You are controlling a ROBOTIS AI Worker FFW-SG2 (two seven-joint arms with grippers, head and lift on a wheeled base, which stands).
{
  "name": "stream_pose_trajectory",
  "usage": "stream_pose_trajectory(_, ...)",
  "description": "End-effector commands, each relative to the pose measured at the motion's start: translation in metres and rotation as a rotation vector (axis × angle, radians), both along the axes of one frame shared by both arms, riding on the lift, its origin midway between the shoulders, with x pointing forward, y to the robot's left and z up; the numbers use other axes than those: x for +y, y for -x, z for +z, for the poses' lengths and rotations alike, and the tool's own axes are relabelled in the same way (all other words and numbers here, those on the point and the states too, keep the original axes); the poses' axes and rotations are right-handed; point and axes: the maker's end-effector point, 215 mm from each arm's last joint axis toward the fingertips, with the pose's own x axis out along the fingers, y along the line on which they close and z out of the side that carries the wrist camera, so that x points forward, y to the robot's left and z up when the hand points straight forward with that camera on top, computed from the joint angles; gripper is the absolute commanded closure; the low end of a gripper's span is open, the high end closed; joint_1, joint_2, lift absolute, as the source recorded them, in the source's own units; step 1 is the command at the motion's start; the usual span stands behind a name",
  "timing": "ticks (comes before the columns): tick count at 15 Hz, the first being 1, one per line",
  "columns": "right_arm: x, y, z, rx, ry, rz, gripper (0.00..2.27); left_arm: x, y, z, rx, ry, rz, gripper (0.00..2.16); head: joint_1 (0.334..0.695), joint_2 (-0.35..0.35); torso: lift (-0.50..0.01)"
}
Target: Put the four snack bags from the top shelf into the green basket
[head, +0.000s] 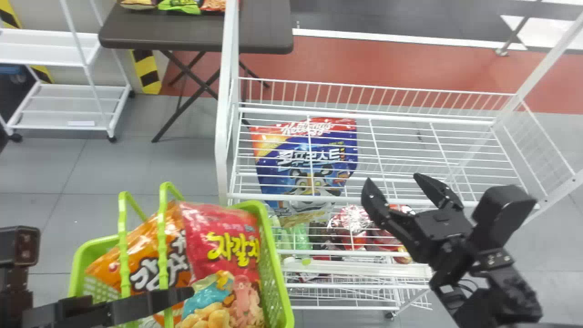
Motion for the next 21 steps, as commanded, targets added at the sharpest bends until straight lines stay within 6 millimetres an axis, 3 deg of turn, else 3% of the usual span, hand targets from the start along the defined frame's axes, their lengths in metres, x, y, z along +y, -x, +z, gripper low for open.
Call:
stream_pose_trajectory(1,-0.001,0.01,-0.009,-0.069,0.082,0.005,0.06,0.003,0.004,0.001,0.002,0.008,0.011,2.15,0.695,-0.117,0.0)
stream_pose_trajectory(8,0.001,0.025,-0.022,-0.113,0.104,0.016,0.06,0.0,0.012,0.0,0.013,0.006,0.007,2.15,0.695,-0.117,0.0)
stream_pose_trajectory(21,0.007,0.03,-0.011,-0.161,0.106,0.028,0.06,-0.017,0.013,0.001,0.013,0.012,-0.022,2.15,0.695,-0.145,0.0)
